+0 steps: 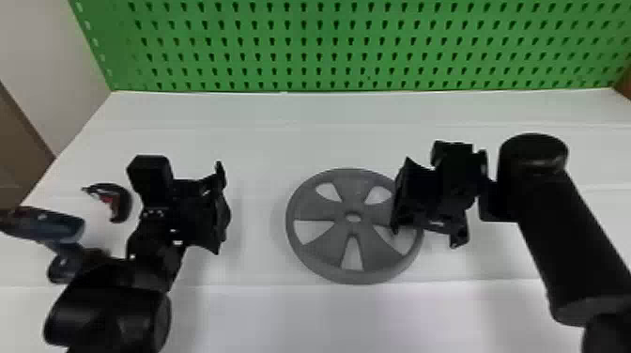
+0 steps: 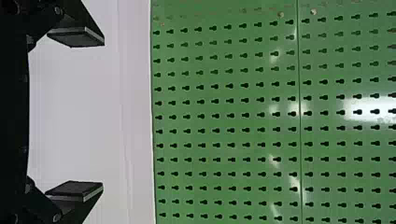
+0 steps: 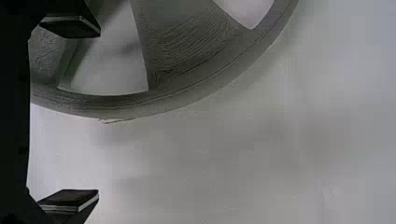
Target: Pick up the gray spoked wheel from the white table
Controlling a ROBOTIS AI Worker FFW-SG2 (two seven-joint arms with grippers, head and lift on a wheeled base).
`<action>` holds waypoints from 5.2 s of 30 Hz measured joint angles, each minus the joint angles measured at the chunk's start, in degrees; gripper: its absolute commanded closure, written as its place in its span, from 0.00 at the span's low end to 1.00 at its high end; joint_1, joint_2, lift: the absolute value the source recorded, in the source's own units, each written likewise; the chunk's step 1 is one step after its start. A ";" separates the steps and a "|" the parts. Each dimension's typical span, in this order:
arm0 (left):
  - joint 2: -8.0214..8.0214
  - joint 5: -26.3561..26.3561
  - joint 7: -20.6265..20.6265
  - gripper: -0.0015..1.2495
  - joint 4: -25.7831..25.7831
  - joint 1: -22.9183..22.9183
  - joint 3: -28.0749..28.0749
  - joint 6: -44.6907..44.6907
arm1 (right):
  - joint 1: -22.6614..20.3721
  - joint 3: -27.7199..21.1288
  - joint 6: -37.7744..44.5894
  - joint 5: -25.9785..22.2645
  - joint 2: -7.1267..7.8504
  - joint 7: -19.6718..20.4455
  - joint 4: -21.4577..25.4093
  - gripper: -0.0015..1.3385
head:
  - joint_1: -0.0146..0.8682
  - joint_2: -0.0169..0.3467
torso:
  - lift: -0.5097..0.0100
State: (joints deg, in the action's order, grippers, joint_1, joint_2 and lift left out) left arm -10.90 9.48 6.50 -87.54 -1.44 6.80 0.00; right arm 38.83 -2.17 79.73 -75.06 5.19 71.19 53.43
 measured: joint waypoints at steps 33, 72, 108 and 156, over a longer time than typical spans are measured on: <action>0.00 -0.21 0.00 0.15 0.00 -0.15 0.18 0.00 | -0.12 1.28 -2.87 -1.81 0.46 0.00 -0.43 0.43 | 0.89 0.17 | 0.79; 0.00 -0.47 0.26 0.15 0.00 -0.33 0.38 0.00 | 0.60 1.03 -2.56 -3.03 0.67 0.00 -1.93 0.76 | 0.89 0.17 | 0.79; -0.08 -0.17 0.35 0.15 0.00 0.03 0.01 0.00 | 2.68 -5.61 4.64 -2.76 1.53 0.26 6.88 0.76 | 0.89 0.17 | 0.79; -0.01 1.09 0.35 0.15 -1.97 0.21 -1.42 -0.18 | -11.99 1.63 -38.56 55.93 0.18 -67.32 26.81 0.76 | 0.89 0.17 | 0.79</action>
State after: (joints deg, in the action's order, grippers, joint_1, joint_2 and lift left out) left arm -10.91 10.58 6.86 -89.51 -1.23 5.38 -0.18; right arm 26.83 -0.54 41.17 -19.13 5.36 3.87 80.24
